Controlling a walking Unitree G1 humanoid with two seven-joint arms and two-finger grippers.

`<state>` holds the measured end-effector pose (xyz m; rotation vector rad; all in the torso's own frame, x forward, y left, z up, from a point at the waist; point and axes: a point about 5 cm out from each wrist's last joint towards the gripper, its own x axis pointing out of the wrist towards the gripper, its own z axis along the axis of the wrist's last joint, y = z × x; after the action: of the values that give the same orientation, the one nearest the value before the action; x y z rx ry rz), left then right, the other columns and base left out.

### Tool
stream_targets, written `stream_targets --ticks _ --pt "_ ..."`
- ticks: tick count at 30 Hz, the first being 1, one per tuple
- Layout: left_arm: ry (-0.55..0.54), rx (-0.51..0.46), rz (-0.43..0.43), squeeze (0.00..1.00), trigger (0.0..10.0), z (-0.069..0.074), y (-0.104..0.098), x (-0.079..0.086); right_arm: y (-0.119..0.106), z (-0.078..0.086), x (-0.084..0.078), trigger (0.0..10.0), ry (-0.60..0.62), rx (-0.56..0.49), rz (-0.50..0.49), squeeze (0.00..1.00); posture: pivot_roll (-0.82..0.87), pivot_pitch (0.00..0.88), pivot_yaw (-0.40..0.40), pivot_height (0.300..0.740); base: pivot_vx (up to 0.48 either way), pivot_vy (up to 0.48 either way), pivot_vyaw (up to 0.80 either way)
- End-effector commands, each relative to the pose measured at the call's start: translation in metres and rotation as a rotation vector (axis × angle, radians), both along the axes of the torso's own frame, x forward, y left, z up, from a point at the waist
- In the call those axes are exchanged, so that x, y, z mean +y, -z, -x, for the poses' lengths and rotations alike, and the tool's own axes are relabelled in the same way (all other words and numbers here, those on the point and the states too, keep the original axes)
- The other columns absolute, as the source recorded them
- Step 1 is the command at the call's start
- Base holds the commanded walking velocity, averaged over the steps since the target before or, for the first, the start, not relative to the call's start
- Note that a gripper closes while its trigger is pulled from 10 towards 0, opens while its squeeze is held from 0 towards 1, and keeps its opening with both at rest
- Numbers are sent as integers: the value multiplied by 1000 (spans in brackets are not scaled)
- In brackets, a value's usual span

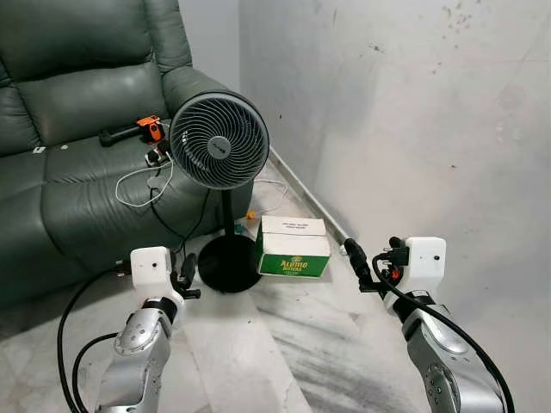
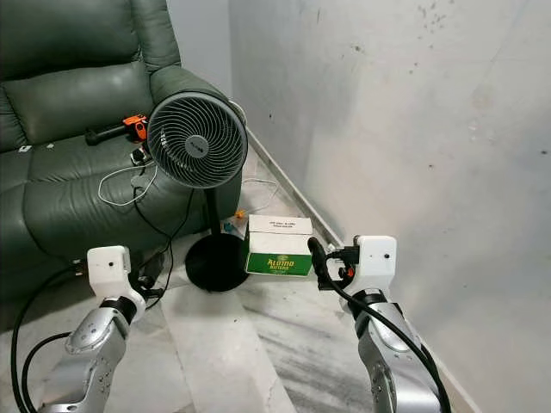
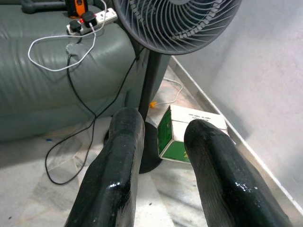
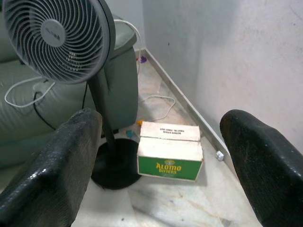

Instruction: Hang keys on a hook

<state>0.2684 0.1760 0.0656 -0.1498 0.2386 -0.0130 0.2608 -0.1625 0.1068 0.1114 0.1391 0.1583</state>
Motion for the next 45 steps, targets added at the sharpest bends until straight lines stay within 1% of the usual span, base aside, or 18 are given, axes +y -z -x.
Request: stream_targets --ticks 1,4,6,7,8,10,12,14,17,18,20,24,26,29,31,34,37,45 --pt "-3 -10 0 0 10000 2 -6 3 -7 0 -4 10000 3 -7 16 0 -58 98 -52 740 0 0 -488" --pt "-11 -19 7 0 10000 4 -9 5 -9 -1 -5 10000 9 0 25 0 -57 98 -52 740 0 0 -696" --pt "-10 -31 20 0 10000 5 -14 5 -11 -2 -6 10000 15 2 27 0 -57 98 -52 740 0 0 0" --pt "-1 -54 30 0 10000 6 -20 3 -17 -6 -6 10000 32 -13 9 0 -52 98 -49 740 0 0 0" --pt "0 -61 31 0 10000 6 -22 2 -19 -8 -5 10000 39 -19 2 0 -45 98 -45 740 0 0 0" --pt "-19 -71 21 0 10000 6 -23 3 -22 -12 -4 10000 46 -28 -7 0 -45 98 -45 740 0 0 0" --pt "-57 -72 35 0 10000 7 -23 3 -26 -17 -4 10000 71 -38 -15 0 -42 98 -41 740 0 0 -800" --pt "-75 -71 40 0 10000 8 -24 3 -27 -18 -6 10000 100 -35 -26 0 -39 99 -42 740 0 0 -800" --pt "-93 -74 12 0 10000 8 -25 3 -26 -18 -8 10000 126 -32 -33 0 -36 100 -42 740 0 0 -800" --pt "-109 -73 -21 0 10000 7 -26 4 -24 -18 -10 10000 153 -20 -46 0 -35 101 -42 740 0 0 -800" --pt "-109 -67 -4 0 10000 7 -27 4 -22 -18 -11 10000 170 -5 -61 0 -34 103 -41 740 0 0 -800" --pt "-121 -41 57 0 10000 5 -26 6 -21 -18 -11 10000 174 -7 -50 0 -35 110 -37 740 0 0 -800" --pt "-99 -39 79 0 10000 3 -28 5 -21 -18 -11 10000 182 -5 -50 0 -36 110 -34 740 0 0 -800" --pt "-79 -38 44 0 10000 1 -29 3 -21 -17 -12 10000 189 -2 -50 0 -36 109 -33 740 0 0 -800" --pt "-86 -21 75 0 10000 0 -29 2 -20 -17 -12 10000 188 -1 -50 0 -38 107 -31 740 0 0 -800" --pt "-69 -44 64 0 10000 -3 -30 3 -20 -16 -12 10000 191 1 -49 0 -38 106 -31 740 0 0 -800" --pt "-81 -9 75 0 10000 -3 -27 6 -19 -16 -12 10000 192 3 -50 0 -38 102 -32 740 0 0 -800" --pt "-80 8 91 0 10000 -3 -26 6 -19 -17 -11 10000 190 4 -50 0 -34 104 -33 740 0 0 -800"
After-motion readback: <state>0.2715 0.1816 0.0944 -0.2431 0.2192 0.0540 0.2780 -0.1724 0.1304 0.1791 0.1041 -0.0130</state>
